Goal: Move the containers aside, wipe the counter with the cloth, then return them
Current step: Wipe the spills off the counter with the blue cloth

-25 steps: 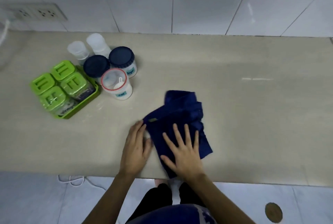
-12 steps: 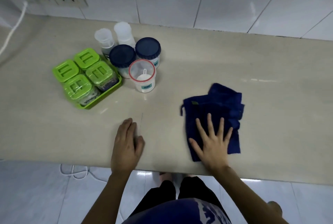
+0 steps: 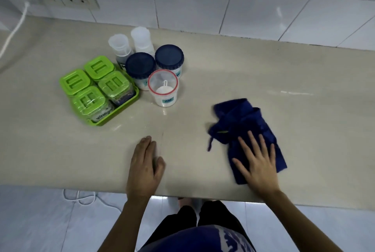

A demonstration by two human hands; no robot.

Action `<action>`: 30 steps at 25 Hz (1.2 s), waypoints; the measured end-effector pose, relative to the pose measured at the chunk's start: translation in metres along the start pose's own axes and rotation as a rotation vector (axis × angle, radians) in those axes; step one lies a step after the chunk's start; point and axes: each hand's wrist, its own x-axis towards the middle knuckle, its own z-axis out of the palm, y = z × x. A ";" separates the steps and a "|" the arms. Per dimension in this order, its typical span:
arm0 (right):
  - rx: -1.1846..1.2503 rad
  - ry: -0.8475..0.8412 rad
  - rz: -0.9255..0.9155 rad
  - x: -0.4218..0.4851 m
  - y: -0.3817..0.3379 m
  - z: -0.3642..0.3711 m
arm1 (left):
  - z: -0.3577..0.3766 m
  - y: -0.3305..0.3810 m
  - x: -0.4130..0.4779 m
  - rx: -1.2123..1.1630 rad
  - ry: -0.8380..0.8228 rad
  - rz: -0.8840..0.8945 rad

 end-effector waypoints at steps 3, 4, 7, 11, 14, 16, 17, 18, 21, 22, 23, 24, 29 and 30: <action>-0.027 -0.004 0.174 0.009 -0.020 -0.001 | 0.000 0.001 0.000 0.012 -0.004 -0.020; -0.037 -0.012 0.128 0.014 -0.042 0.000 | 0.001 0.001 0.001 0.012 -0.008 -0.016; -0.040 -0.039 -0.254 0.029 -0.117 0.005 | 0.000 0.001 0.001 0.023 -0.010 0.000; 0.006 -0.014 -0.408 0.035 -0.123 0.007 | 0.001 0.001 0.002 0.042 -0.009 -0.014; 0.024 0.018 -0.316 0.030 -0.045 0.003 | 0.004 -0.001 0.001 0.022 0.017 0.013; 0.020 -0.003 -0.216 0.028 0.012 -0.005 | 0.005 -0.002 0.000 0.011 0.048 0.031; 0.027 -0.009 -0.138 0.027 0.030 -0.008 | 0.005 -0.002 0.000 0.007 0.057 0.029; 0.027 -0.010 -0.042 0.028 0.036 -0.010 | 0.005 -0.002 0.000 0.006 0.060 0.026; 0.002 0.009 0.163 0.036 -0.011 -0.002 | 0.007 -0.001 0.001 0.036 0.044 0.029; -0.002 0.004 0.144 0.038 -0.038 0.001 | 0.007 -0.002 0.000 0.042 0.036 0.026; -0.011 0.003 0.081 0.037 -0.067 0.003 | 0.006 -0.003 0.000 0.051 0.030 0.027; -0.027 0.006 -0.004 0.034 -0.092 0.005 | 0.006 -0.003 0.000 0.062 0.022 0.030; -0.006 -0.004 -0.357 0.018 -0.118 0.010 | 0.006 -0.002 -0.001 0.089 0.012 0.026; -0.001 0.007 -0.372 0.019 -0.100 0.010 | 0.005 0.000 -0.002 0.088 0.026 0.016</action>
